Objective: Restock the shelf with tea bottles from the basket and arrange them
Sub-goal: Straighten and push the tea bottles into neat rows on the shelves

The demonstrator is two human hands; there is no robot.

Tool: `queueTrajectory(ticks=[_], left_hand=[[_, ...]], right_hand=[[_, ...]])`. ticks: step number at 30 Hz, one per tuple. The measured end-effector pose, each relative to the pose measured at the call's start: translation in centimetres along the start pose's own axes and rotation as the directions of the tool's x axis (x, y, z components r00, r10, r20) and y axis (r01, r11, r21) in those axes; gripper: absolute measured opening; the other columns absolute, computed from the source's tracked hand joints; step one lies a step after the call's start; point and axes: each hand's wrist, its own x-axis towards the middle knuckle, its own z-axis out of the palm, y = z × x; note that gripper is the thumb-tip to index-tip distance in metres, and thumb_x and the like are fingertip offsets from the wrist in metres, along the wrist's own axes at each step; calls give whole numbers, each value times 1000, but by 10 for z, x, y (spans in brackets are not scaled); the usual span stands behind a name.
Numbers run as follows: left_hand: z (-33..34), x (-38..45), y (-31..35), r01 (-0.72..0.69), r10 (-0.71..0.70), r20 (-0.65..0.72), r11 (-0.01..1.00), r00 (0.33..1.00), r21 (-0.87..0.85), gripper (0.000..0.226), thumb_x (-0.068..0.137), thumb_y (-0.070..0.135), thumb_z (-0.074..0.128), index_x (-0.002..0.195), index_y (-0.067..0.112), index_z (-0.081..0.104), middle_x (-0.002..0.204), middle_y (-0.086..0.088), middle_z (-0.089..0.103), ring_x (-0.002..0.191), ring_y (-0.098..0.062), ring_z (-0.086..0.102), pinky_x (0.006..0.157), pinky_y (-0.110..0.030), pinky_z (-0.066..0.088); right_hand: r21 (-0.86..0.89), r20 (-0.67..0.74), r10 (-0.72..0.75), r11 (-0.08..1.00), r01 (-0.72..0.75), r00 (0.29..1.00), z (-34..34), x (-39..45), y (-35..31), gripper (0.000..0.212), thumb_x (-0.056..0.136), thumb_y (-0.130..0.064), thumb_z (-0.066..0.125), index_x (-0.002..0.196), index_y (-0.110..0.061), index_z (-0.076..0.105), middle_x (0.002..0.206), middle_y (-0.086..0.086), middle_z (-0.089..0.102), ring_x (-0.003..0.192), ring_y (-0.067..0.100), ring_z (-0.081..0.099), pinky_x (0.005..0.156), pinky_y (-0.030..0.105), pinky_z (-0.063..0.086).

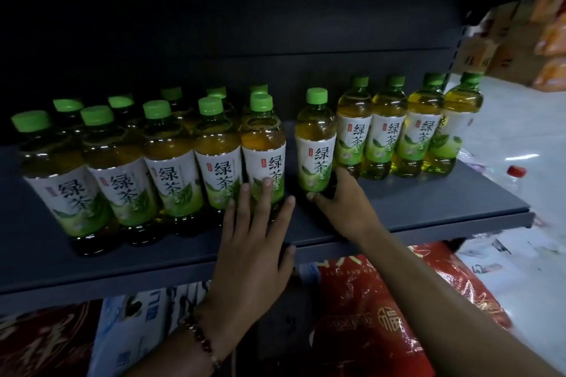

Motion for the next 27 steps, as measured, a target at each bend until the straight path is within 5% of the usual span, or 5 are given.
queueTrajectory(ticks=[10,19,27], left_hand=[[-6,5,5,27,-27,6,997,1000,-68,79,87,38,69,154,19,33,164,-14,18,150,-42,16,116,-57,22],[-4,10,13,-30,22,-71,993,997,-112,72,89,32,64,153,20,33,166,-17,11,151,-36,11,117,-53,18],[5,28,29,-52,36,-143,992,989,-116,63,93,31,39,155,20,34,166,-17,5,152,-42,1,118,-65,14]], right_hand=[[63,59,-62,996,59,996,-10,-32,-7,51,81,-30,79,123,-19,54,116,-5,63,104,8,58,80,19,42],[25,36,-93,995,93,995,-4,-27,-5,51,77,-39,80,114,-20,51,117,-1,60,107,14,58,89,37,52],[9,73,-93,996,93,993,-4,-20,-2,50,79,-38,77,118,-21,49,117,-1,58,106,16,58,89,42,53]])
